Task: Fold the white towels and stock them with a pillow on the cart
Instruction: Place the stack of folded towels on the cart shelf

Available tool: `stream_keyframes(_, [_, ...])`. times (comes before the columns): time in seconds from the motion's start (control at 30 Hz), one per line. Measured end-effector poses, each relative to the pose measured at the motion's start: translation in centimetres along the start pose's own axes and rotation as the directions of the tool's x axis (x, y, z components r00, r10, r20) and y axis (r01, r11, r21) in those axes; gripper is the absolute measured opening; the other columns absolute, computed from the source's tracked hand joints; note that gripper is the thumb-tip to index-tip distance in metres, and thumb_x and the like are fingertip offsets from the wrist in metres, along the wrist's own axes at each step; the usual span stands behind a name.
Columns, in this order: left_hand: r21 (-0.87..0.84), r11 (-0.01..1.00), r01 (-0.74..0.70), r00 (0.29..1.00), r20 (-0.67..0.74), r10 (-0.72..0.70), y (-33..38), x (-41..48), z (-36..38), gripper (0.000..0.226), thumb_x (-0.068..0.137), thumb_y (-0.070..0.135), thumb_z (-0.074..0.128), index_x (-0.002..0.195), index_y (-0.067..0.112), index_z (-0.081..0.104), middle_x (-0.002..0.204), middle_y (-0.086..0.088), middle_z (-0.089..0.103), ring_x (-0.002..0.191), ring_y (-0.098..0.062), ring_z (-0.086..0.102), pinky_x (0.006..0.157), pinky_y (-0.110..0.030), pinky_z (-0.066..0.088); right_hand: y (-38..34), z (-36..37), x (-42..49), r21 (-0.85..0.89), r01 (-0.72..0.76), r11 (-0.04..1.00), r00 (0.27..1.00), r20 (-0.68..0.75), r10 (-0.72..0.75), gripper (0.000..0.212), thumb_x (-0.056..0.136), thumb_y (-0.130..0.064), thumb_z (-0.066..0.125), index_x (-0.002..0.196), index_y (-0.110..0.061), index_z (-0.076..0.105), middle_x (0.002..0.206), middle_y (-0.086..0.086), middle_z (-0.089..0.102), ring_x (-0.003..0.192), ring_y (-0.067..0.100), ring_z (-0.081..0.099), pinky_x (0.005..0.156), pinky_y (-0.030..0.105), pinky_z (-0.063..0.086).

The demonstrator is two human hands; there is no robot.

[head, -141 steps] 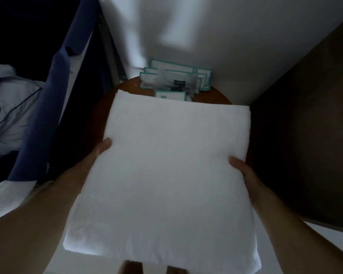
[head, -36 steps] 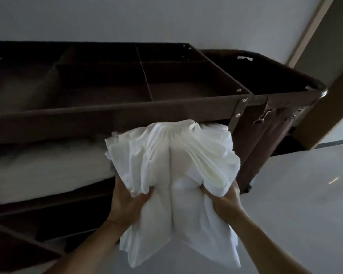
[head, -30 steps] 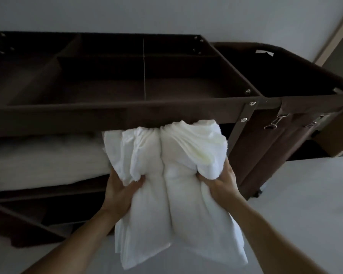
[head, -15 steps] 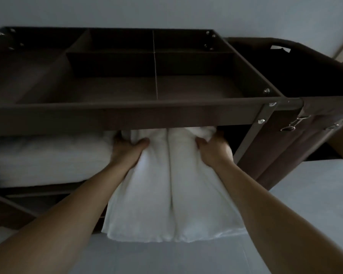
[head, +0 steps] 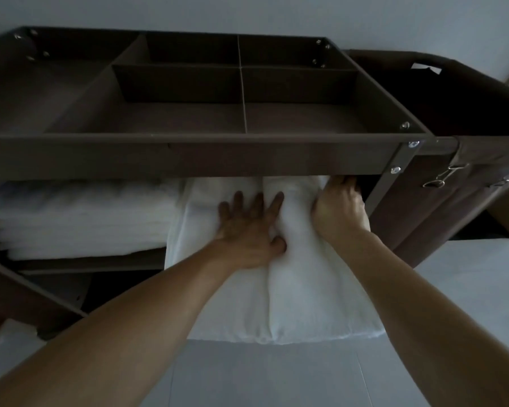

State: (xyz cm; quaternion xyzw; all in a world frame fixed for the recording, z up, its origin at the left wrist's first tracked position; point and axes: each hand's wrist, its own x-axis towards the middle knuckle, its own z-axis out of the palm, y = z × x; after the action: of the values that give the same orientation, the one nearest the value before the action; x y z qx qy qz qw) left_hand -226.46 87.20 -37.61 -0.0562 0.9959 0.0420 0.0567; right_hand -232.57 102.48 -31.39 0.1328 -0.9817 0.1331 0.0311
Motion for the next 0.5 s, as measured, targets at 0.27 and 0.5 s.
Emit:
stream_keyframes(0.27, [0.089,0.996,0.003,1.0,-0.02,-0.001,-0.7,0.6,0.7,0.09,0.067,0.078,0.002,0.149,0.047,-0.02,0.167,0.0,0.002,0.15,-0.044,0.001,0.112,-0.066,0.006,1.0,1.6,-2.6,-0.157,0.36,0.92,0.932,0.097,-0.348,0.078,0.095,-0.066,0.032,0.159,-0.029,0.008,0.167,0.01,-0.001,0.153,0.034,-0.003,0.123,0.052,0.008])
stream_keyframes(0.5, [0.007,0.999,0.036,0.991,-0.133,-0.035,-3.9,0.1,2.1,0.095,0.073,0.082,-0.005,0.157,0.04,0.001,0.168,0.001,-0.001,0.153,-0.019,-0.002,0.117,-0.049,-0.003,1.4,3.8,0.2,-0.112,0.083,0.99,0.972,0.229,-0.056,0.105,0.075,-0.088,0.034,0.156,-0.037,-0.009,0.166,0.014,-0.013,0.153,0.034,-0.005,0.121,0.047,0.009])
